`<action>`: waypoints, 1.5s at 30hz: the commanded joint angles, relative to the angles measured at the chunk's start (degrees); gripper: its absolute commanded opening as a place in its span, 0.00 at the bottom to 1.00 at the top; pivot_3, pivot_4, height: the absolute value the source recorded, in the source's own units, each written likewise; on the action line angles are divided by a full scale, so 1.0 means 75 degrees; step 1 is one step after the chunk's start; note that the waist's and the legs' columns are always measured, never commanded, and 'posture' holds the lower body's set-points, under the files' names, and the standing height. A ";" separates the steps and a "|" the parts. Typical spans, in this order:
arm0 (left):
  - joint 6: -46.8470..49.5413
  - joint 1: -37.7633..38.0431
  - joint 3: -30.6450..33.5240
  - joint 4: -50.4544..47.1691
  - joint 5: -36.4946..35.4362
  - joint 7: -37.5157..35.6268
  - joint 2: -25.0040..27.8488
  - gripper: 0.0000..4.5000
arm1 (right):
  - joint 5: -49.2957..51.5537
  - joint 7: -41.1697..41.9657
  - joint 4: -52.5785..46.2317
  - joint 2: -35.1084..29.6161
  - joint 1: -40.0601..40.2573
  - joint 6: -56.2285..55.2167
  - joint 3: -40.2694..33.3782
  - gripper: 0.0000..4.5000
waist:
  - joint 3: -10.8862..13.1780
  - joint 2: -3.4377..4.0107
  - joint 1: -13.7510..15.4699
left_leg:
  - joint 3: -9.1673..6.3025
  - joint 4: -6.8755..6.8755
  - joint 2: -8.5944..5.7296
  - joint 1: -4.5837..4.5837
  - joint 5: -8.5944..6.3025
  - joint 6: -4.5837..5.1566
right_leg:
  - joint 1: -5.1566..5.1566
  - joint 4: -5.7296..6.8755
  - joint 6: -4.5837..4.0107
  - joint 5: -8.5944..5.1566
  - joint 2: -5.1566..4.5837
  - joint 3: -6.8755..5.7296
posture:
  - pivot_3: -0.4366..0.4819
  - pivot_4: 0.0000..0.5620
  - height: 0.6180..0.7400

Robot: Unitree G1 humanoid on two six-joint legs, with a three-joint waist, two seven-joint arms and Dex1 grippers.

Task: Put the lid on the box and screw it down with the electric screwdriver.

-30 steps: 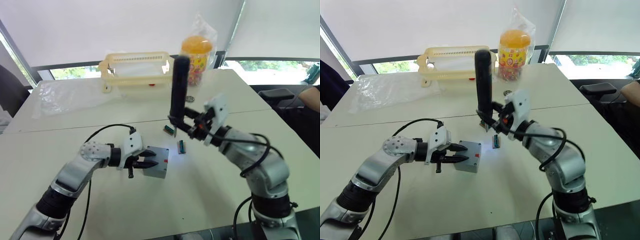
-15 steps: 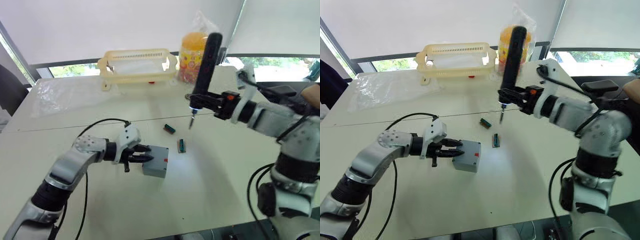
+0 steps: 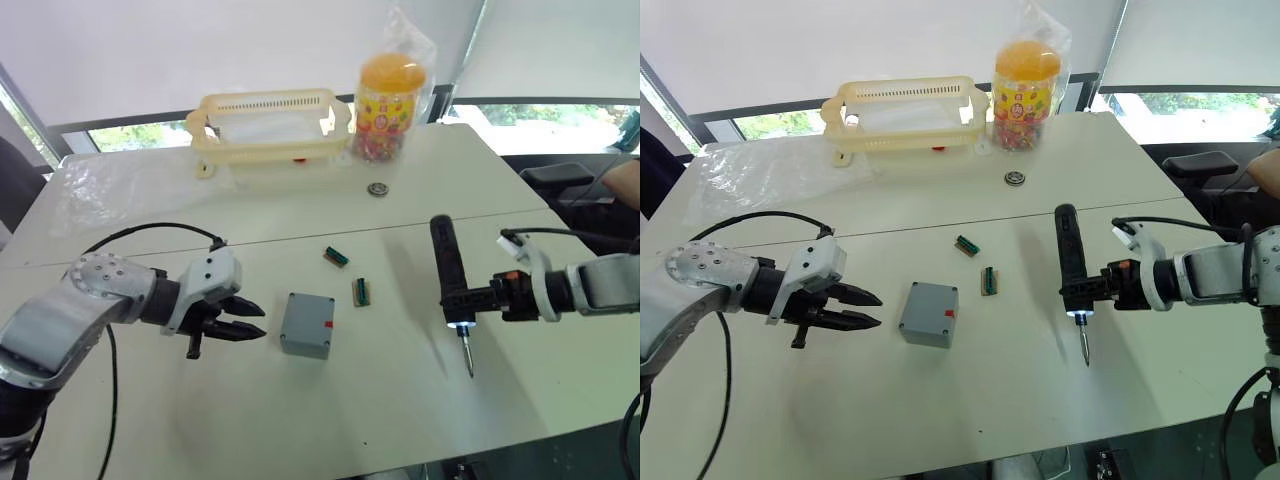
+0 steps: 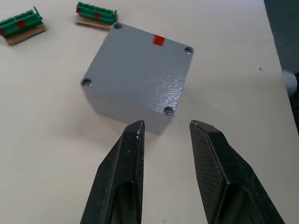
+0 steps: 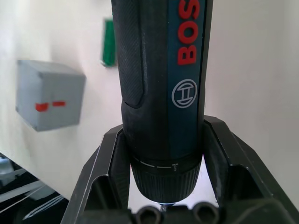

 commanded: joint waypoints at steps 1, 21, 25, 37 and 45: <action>0.0165 -0.0257 0.0235 -0.0387 -0.0358 0.0208 -0.0121 0.33 | 0.0708 -0.0324 0.0104 -0.0142 -0.0134 0.0050 -0.0011 0.39 | 0.0008 0.0002 0.0010 | -0.0001 0.0008 0.0000 0.0001 0.0001 -0.0002 | 0.0006 0.0000 0.0000 0.0000 0.0000 0.0000 | 0.48 0.27 1.00; 0.0034 -0.0043 0.0149 -0.0200 -0.0328 0.1567 -0.1036 0.33 | -0.0802 -0.0951 0.1664 0.0988 -0.0853 0.0050 0.0709 0.79 | 0.0025 -0.0009 -0.0010 | -0.0010 0.0082 -0.0001 0.0016 0.0002 -0.0002 | 0.0058 0.0008 0.0020 0.0017 0.0004 0.0000 | 0.48 0.27 1.00; -0.0218 0.0168 0.0156 -0.0005 -0.0098 0.1638 -0.0998 0.33 | -0.1417 -0.0784 0.1776 0.1176 -0.0918 0.0050 0.0509 1.00 | 0.0013 -0.0032 0.0001 | -0.0011 0.0099 0.0000 0.0030 0.0002 -0.0002 | 0.0085 0.0007 0.0014 0.0021 0.0003 0.0000 | 0.48 0.27 1.00; 0.0346 0.0268 0.1195 0.1092 -0.0618 0.2397 -0.1534 0.33 | -0.3984 0.1465 -0.1559 0.0494 0.0076 -0.2684 0.0294 1.00 | 0.0017 -0.0026 0.0024 | -0.0018 0.0098 -0.0004 0.0017 0.0014 -0.0024 | 0.0073 0.0007 0.0036 0.0045 -0.0003 -0.0005 | 0.48 0.27 1.00; 0.0387 0.2015 0.2225 0.0980 -0.0748 0.2764 -0.1600 0.33 | -0.6005 0.2942 -0.3948 0.0904 0.3590 -0.7362 -0.1678 1.00 | 0.0015 -0.0025 0.0031 | -0.0027 0.0079 0.0001 0.0013 0.0014 -0.0026 | 0.0061 0.0014 0.0040 0.0041 -0.0002 -0.0014 | 0.48 0.27 1.00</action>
